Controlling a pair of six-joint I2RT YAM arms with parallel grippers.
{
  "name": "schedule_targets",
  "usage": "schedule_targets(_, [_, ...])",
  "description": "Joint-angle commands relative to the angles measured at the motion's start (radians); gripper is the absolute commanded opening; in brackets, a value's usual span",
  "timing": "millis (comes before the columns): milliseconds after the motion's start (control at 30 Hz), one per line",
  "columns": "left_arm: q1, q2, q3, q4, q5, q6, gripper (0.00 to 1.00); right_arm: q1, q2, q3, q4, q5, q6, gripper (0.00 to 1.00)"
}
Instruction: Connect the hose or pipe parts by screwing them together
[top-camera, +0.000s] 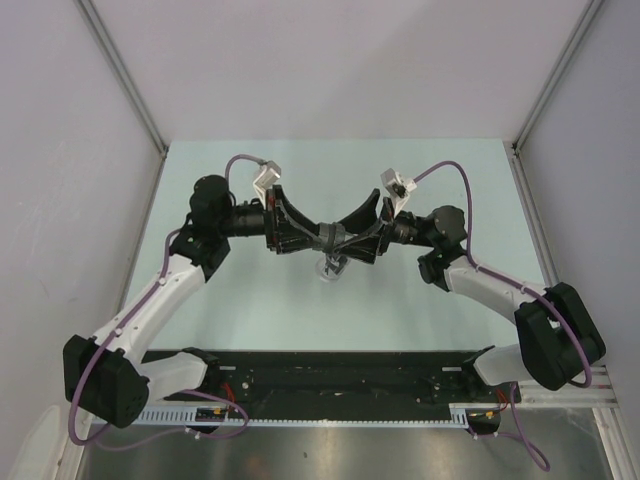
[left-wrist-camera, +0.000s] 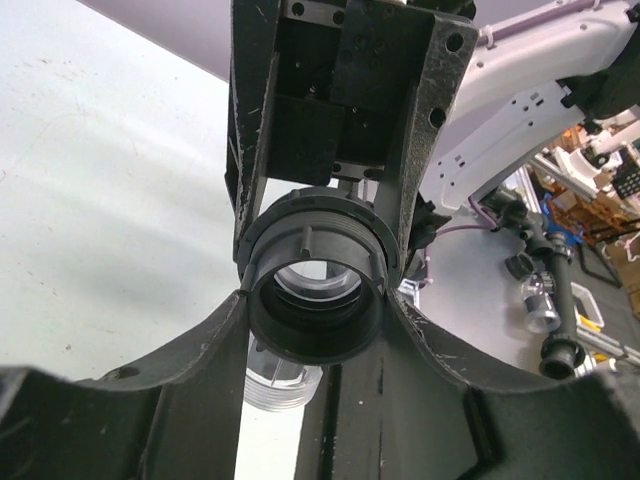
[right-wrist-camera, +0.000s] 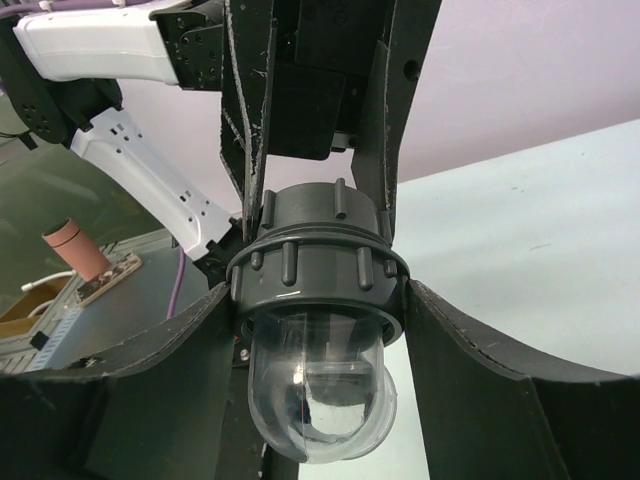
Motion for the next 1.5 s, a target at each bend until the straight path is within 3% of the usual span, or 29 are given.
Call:
schedule_targets(0, [-0.116, 0.031, -0.038, 0.003, -0.068, 0.157, 0.00, 0.061, -0.001, 0.101, 0.115, -0.005, 0.087, 0.00])
schedule_targets(567, [-0.166, 0.002, -0.082, 0.043, -0.088, 0.387, 0.00, 0.050, 0.004, 0.101, 0.163, -0.054, 0.160, 0.00])
schedule_targets(767, [-0.179, -0.001, -0.098, 0.044, -0.094, 0.453, 0.00, 0.020, 0.017, 0.101, 0.213, -0.065, 0.254, 0.00])
schedule_targets(1100, [-0.246, -0.009, -0.098, 0.049, -0.215, 0.521, 0.00, 0.010, 0.036, 0.101, 0.278, -0.096, 0.335, 0.00])
schedule_targets(1467, [-0.301, -0.062, -0.133, 0.049, -0.327, 0.706, 0.00, -0.007, 0.063, 0.101, 0.353, -0.116, 0.432, 0.00])
